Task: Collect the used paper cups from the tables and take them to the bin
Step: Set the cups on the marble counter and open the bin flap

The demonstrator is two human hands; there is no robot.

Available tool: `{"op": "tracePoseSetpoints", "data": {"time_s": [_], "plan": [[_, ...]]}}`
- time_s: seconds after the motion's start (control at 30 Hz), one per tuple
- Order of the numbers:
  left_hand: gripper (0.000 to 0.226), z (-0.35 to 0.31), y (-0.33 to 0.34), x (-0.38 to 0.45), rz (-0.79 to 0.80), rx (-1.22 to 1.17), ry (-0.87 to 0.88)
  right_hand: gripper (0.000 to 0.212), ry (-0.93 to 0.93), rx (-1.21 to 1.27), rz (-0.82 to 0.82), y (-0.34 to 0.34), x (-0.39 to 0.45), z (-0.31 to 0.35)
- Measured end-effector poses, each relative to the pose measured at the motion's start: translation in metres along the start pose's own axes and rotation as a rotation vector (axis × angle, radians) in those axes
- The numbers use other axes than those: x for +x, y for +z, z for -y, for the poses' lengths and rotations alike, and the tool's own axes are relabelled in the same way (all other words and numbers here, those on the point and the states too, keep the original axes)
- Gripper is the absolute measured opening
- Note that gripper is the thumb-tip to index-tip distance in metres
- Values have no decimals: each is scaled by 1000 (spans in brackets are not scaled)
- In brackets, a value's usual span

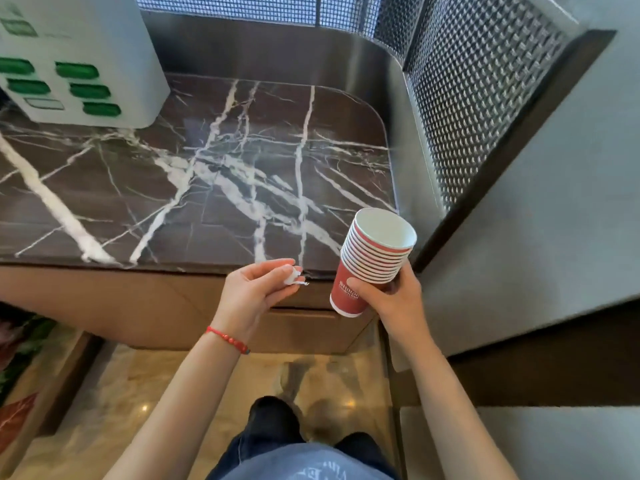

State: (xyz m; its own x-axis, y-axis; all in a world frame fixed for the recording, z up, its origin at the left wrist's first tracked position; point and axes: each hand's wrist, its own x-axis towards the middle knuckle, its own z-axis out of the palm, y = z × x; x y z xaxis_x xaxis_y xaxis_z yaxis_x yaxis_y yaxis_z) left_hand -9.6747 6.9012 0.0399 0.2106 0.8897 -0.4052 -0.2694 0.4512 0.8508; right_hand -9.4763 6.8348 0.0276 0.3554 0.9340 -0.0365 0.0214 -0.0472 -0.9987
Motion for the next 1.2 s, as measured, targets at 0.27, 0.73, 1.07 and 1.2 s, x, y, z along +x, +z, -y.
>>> {"op": "tracePoseSetpoints", "data": {"time_s": [0.27, 0.73, 1.07, 1.2], "plan": [[11, -60, 13, 101, 98, 13, -78, 63, -11, -15, -171, 28, 89, 23], [10, -77, 21, 173, 92, 41, -179, 76, -19, -186, -343, 41, 152, -3], [10, -72, 28, 171, 111, 54, -175, 71, 2, -133, -398, 40, 149, -18], [11, -70, 29, 165, 126, 67, -176, 63, 2, -136, -467, 39, 159, -15]]}}
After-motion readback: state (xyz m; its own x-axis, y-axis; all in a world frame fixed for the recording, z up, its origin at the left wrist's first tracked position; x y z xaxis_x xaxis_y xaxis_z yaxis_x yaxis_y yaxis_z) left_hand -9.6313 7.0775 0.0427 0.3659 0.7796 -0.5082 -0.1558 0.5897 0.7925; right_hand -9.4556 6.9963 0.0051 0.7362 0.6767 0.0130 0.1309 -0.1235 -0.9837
